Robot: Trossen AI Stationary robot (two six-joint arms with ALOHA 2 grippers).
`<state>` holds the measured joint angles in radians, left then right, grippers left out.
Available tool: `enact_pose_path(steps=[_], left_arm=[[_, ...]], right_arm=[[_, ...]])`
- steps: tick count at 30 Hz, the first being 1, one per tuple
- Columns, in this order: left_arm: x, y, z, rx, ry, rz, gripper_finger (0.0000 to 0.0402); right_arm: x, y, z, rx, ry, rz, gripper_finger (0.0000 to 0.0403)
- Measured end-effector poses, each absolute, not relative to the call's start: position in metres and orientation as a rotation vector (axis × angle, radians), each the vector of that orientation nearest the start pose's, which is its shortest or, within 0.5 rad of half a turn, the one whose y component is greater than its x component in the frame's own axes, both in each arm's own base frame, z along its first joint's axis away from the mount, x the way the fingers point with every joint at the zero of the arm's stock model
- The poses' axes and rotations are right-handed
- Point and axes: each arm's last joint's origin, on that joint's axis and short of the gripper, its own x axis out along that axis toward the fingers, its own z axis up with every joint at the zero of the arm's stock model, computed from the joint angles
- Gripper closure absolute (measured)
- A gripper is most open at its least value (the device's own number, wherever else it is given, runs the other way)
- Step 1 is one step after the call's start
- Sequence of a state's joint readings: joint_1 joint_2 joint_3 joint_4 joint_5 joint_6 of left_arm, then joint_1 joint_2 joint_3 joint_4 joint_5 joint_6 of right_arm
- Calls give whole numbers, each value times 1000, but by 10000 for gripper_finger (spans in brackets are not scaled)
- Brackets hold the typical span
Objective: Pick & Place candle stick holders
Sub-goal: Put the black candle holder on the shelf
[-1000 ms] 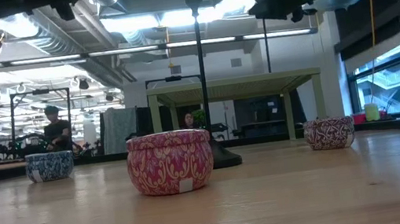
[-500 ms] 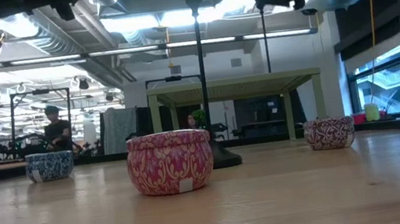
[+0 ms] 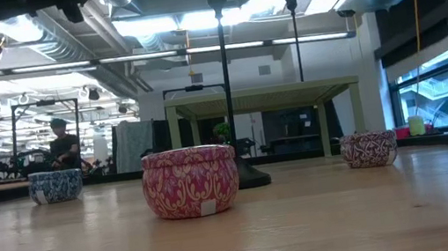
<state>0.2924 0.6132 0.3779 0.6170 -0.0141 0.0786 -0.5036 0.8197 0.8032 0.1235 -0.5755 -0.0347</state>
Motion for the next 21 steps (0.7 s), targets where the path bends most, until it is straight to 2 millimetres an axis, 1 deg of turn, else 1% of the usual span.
enact_pose_path(steps=[6, 10, 13, 16, 18, 21], left_arm=[[140, 41, 292, 174, -360, 287, 364], [141, 41, 291, 157, -349, 267, 364], [141, 41, 291, 153, -350, 265, 364], [141, 41, 291, 152, -350, 264, 364], [141, 41, 291, 150, -351, 264, 364], [141, 41, 291, 129, -353, 259, 364]], right_arm=[[158, -29, 341, 30, 117, 535, 163], [154, -6, 318, 126, 275, 745, 163], [153, 10, 300, 129, 347, 854, 163], [155, 25, 282, 102, 359, 951, 163], [157, 34, 268, 72, 348, 973, 163], [161, 46, 253, 3, 276, 945, 163]])
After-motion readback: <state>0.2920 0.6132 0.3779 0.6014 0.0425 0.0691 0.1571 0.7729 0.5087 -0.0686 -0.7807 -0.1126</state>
